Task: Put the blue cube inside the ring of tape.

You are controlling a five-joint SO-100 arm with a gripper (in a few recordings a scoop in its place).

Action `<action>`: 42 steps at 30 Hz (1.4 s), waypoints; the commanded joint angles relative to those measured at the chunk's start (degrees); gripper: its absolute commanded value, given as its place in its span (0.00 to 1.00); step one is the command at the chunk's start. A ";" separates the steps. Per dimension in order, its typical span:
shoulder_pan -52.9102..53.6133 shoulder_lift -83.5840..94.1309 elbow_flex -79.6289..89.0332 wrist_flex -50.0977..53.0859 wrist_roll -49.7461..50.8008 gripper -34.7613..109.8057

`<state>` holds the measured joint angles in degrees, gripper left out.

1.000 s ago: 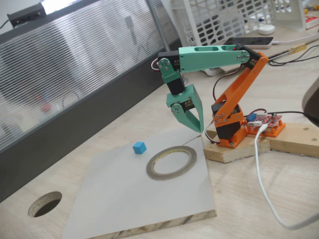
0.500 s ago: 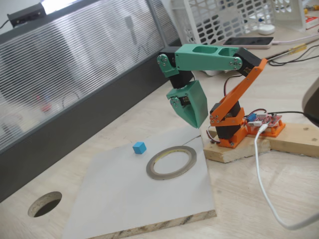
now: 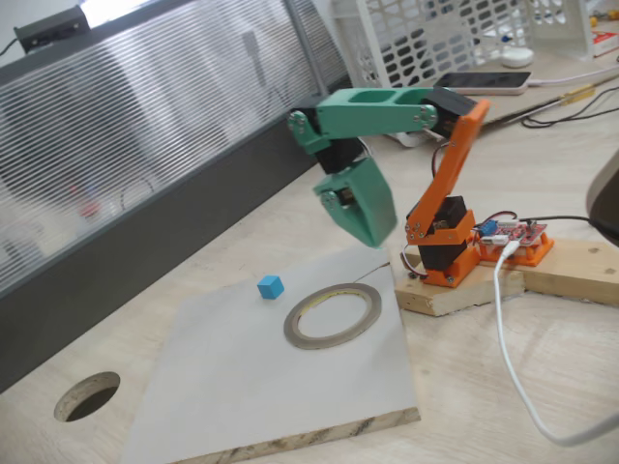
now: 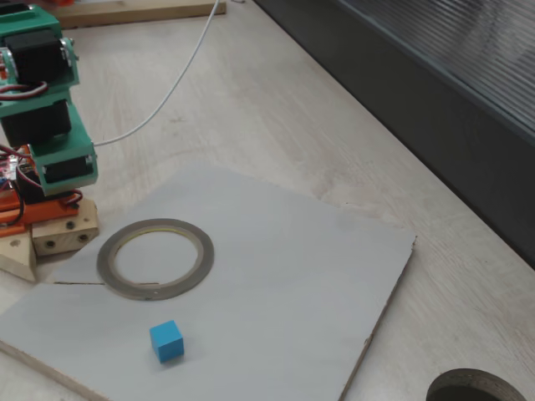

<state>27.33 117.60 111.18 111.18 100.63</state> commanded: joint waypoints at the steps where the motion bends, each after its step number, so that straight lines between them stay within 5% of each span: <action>1: 0.35 -9.32 -15.73 0.18 0.44 0.24; 16: 0.18 -47.02 -60.03 0.18 0.44 0.24; 26: -8.79 -53.70 -62.58 -2.02 0.44 0.24; 34: -8.17 -53.79 -62.58 -14.68 0.44 0.24; 42: -8.17 -53.70 -61.96 -15.21 0.44 0.24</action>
<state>18.72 62.67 49.66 95.54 100.46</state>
